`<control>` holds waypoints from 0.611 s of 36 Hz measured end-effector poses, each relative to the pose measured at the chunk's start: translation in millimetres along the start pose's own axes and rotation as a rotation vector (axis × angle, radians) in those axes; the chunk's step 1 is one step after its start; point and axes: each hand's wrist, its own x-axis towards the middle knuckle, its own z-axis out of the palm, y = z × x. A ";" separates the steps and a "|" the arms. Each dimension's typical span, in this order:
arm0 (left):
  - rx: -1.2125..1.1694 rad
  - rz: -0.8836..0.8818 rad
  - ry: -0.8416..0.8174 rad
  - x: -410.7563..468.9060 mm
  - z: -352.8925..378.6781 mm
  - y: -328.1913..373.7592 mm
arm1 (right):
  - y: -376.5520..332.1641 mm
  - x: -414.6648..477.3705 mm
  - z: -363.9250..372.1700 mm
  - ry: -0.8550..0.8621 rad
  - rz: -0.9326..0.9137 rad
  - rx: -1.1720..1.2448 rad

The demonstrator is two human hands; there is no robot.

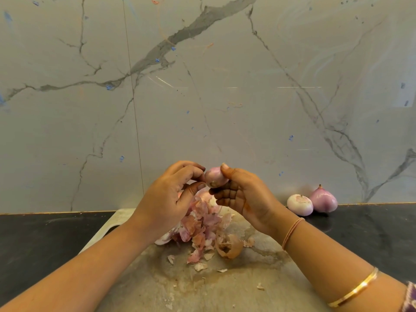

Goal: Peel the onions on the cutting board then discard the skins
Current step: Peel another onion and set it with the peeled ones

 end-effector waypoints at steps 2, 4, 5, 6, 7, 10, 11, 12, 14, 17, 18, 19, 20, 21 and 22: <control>0.032 -0.029 -0.012 -1.0 1.2 -1.4 | -0.5 0.5 -1.0 0.019 0.021 0.036; 0.047 -0.056 -0.009 -1.7 2.0 -2.5 | -0.3 0.6 -1.5 0.024 0.037 0.045; 0.039 -0.065 0.001 -1.7 2.0 -2.5 | 0.0 0.4 -1.2 0.018 0.044 0.038; 0.020 -0.075 0.009 -1.7 1.8 -2.1 | 0.2 0.0 -0.8 0.009 0.050 0.028; -0.009 -0.088 0.011 -1.6 1.1 -0.5 | 0.4 -0.5 -0.2 -0.003 0.054 0.019; -0.079 -0.080 -0.009 -0.5 0.1 4.5 | 0.6 -1.7 2.2 -0.042 0.062 0.004; -0.078 -0.064 -0.013 -0.2 0.3 5.2 | 0.6 -2.1 3.2 -0.053 0.063 0.004; -0.073 -0.053 -0.012 -0.1 0.7 5.2 | 0.6 -2.5 3.8 -0.063 0.064 0.005; -0.081 -0.055 0.002 -0.4 1.1 4.6 | 0.5 -3.1 4.6 -0.079 0.065 0.002; -0.093 -0.053 0.018 -1.0 1.3 2.0 | -0.3 -3.9 4.4 -0.096 0.063 0.013; -0.079 -0.043 0.024 -0.9 1.5 1.0 | -0.4 -4.1 4.1 -0.100 0.060 0.019; -0.052 -0.026 0.030 -0.9 1.8 -0.2 | -0.6 -4.1 4.0 -0.102 0.059 0.024; -0.020 -0.008 0.035 -0.7 2.3 -1.0 | -0.9 -4.1 3.9 -0.104 0.058 0.028; 0.005 0.004 0.037 -0.6 2.8 -1.8 | -1.1 -4.1 3.9 -0.105 0.057 0.028; 0.016 0.007 0.038 -0.7 3.1 -2.4 | -1.2 -4.1 4.0 -0.105 0.056 0.025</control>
